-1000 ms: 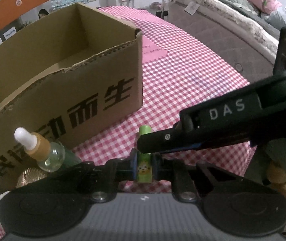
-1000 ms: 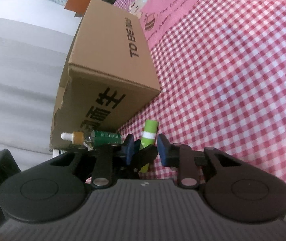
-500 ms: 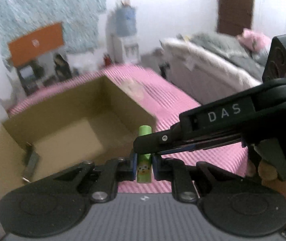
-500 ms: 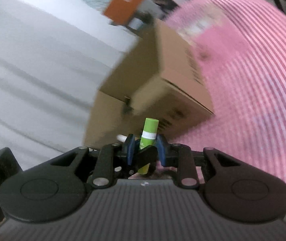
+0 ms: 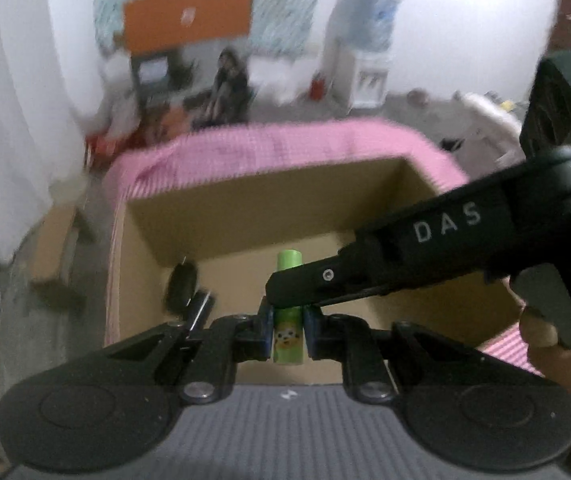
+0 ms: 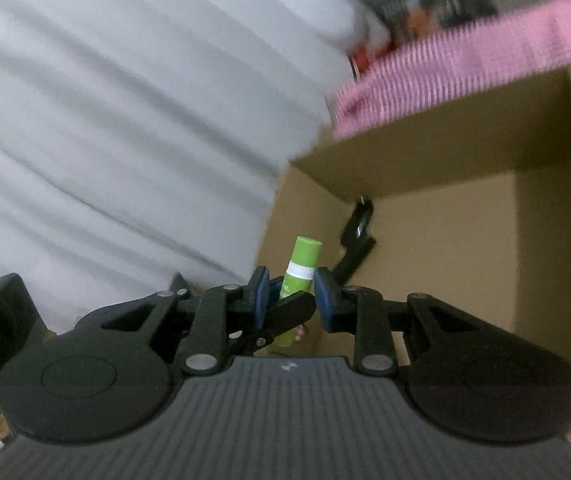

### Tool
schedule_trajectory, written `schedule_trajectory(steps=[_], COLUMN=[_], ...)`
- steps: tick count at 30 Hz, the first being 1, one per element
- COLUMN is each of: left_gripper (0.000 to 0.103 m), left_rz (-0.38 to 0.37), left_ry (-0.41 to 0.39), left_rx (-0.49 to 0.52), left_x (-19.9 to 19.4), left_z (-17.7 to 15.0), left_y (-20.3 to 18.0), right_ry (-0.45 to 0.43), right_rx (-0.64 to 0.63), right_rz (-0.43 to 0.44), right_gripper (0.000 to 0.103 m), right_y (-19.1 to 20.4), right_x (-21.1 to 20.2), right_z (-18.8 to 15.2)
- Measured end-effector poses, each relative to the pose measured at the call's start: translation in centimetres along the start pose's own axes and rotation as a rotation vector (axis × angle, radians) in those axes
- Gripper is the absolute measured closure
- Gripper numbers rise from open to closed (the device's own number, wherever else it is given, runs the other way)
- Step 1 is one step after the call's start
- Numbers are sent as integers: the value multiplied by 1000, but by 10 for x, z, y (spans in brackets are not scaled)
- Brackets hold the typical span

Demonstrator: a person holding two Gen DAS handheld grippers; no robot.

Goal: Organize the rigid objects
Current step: 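Carry the green lip balm tube with the right gripper into the box, then open the right gripper to drop the green tube in the box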

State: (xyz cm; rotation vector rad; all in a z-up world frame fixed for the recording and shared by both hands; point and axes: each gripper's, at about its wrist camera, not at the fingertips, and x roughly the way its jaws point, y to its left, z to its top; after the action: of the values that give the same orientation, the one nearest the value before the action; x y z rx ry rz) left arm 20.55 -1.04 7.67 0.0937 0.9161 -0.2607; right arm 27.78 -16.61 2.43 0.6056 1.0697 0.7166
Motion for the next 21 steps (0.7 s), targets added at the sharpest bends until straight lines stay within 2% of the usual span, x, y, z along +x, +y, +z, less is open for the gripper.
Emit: schedule_trajectory(steps=[4, 7, 8, 11, 13, 16, 21], left_gripper=[87, 86, 80, 72, 70, 57, 47], left_rz=[28, 52, 56, 59, 59, 51, 44], left_ry=[81, 126, 137, 165, 152, 119, 54], left_rx=[-15, 0, 1, -17, -24, -43, -46], left_x=[17, 23, 24, 25, 20, 8, -17], left_z=[-10, -14, -15, -17, -18, -17, -16], left_y=[22, 21, 22, 24, 25, 25, 20], right_ry=[147, 227, 248, 317, 349, 373, 329], right_rx=[75, 96, 95, 111, 123, 145, 123], right_rz=[-25, -53, -59, -64, -76, -68, -48], right_gripper=[78, 78, 78, 78, 77, 75, 68], right_y=[-17, -23, -22, -29, -31, -35, -33], right_x=[46, 72, 76, 94, 105, 114, 98], right_z=[16, 26, 21, 21, 24, 24, 26])
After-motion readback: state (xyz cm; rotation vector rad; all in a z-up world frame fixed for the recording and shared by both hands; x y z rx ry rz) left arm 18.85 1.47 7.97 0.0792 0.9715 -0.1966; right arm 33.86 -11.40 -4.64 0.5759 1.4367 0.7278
